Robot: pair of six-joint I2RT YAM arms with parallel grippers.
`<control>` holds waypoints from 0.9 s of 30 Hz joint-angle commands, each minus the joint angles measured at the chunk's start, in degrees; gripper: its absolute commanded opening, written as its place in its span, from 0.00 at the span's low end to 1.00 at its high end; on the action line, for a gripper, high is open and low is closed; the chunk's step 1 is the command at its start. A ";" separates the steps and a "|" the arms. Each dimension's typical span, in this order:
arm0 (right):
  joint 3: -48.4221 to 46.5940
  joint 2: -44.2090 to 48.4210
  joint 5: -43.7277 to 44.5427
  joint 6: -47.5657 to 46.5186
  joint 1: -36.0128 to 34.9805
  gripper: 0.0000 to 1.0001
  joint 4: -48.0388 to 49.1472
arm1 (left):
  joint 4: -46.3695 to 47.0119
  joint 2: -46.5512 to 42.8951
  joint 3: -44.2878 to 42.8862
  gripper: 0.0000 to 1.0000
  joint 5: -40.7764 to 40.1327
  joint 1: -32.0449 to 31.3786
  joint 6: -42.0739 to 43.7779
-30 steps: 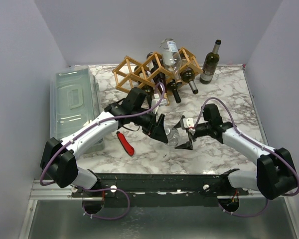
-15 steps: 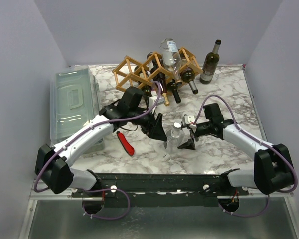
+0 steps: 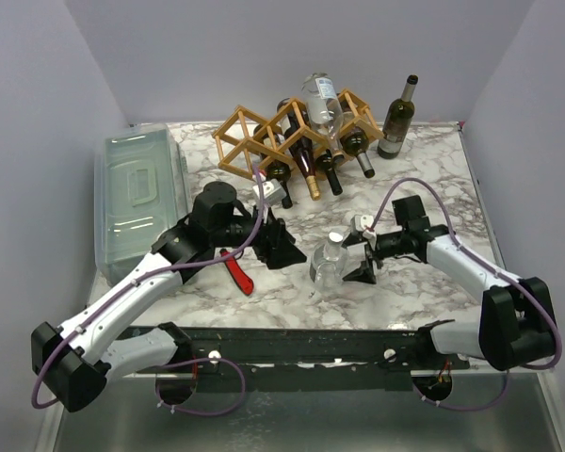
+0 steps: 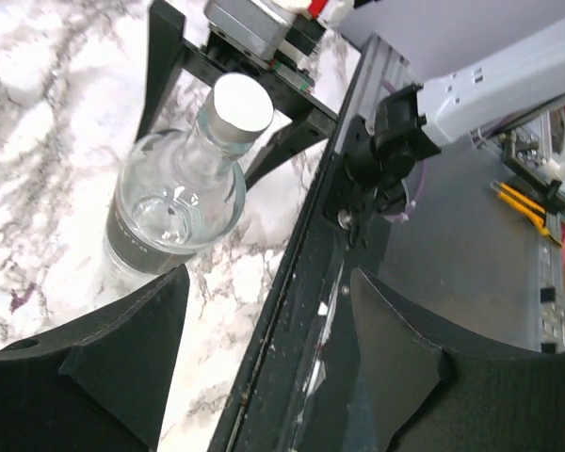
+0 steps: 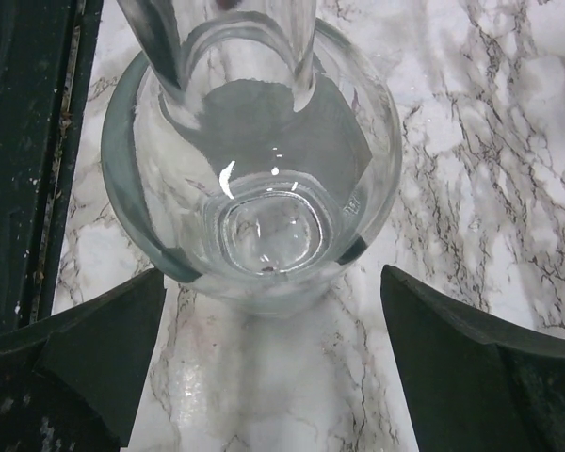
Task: Take the wine bottle off the wine rack
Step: Place the wine bottle at the center of the board, then pick up the wine bottle from the center of the board.
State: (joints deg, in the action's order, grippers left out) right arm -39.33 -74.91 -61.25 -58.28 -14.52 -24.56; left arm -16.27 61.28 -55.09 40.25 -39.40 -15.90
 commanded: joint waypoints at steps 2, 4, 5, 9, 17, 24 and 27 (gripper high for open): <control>-2.59 3.63 -0.82 0.99 1.72 0.99 -3.61 | 6.81 -5.22 3.53 0.72 -7.85 0.02 -3.09; -3.56 4.62 -0.63 1.30 2.19 0.99 -5.00 | 8.27 -7.76 5.27 0.76 -10.69 0.20 -4.27; -4.11 5.23 -0.36 1.47 2.45 0.99 -5.74 | 8.63 -9.02 6.12 0.79 -12.32 0.24 -4.91; -7.12 8.25 2.46 4.52 2.75 1.00 -7.15 | 9.03 -16.23 8.14 0.93 -19.16 0.32 -6.08; -16.50 9.47 1.60 7.51 2.79 0.99 -16.74 | 10.82 -29.35 13.09 0.99 -28.46 0.81 -6.82; -19.34 8.24 -6.06 13.86 2.70 0.99 -15.50 | 10.63 -33.25 15.46 0.99 -28.78 0.77 -6.69; -20.19 7.26 -6.86 13.97 2.22 0.99 -15.23 | 10.65 -34.40 16.51 0.99 -28.70 0.81 -6.77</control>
State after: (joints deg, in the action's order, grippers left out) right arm -57.41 -66.37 -63.96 -46.83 -11.99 -37.98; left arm -6.04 28.75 -40.40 13.37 -38.94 -22.28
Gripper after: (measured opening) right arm 0.992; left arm 0.987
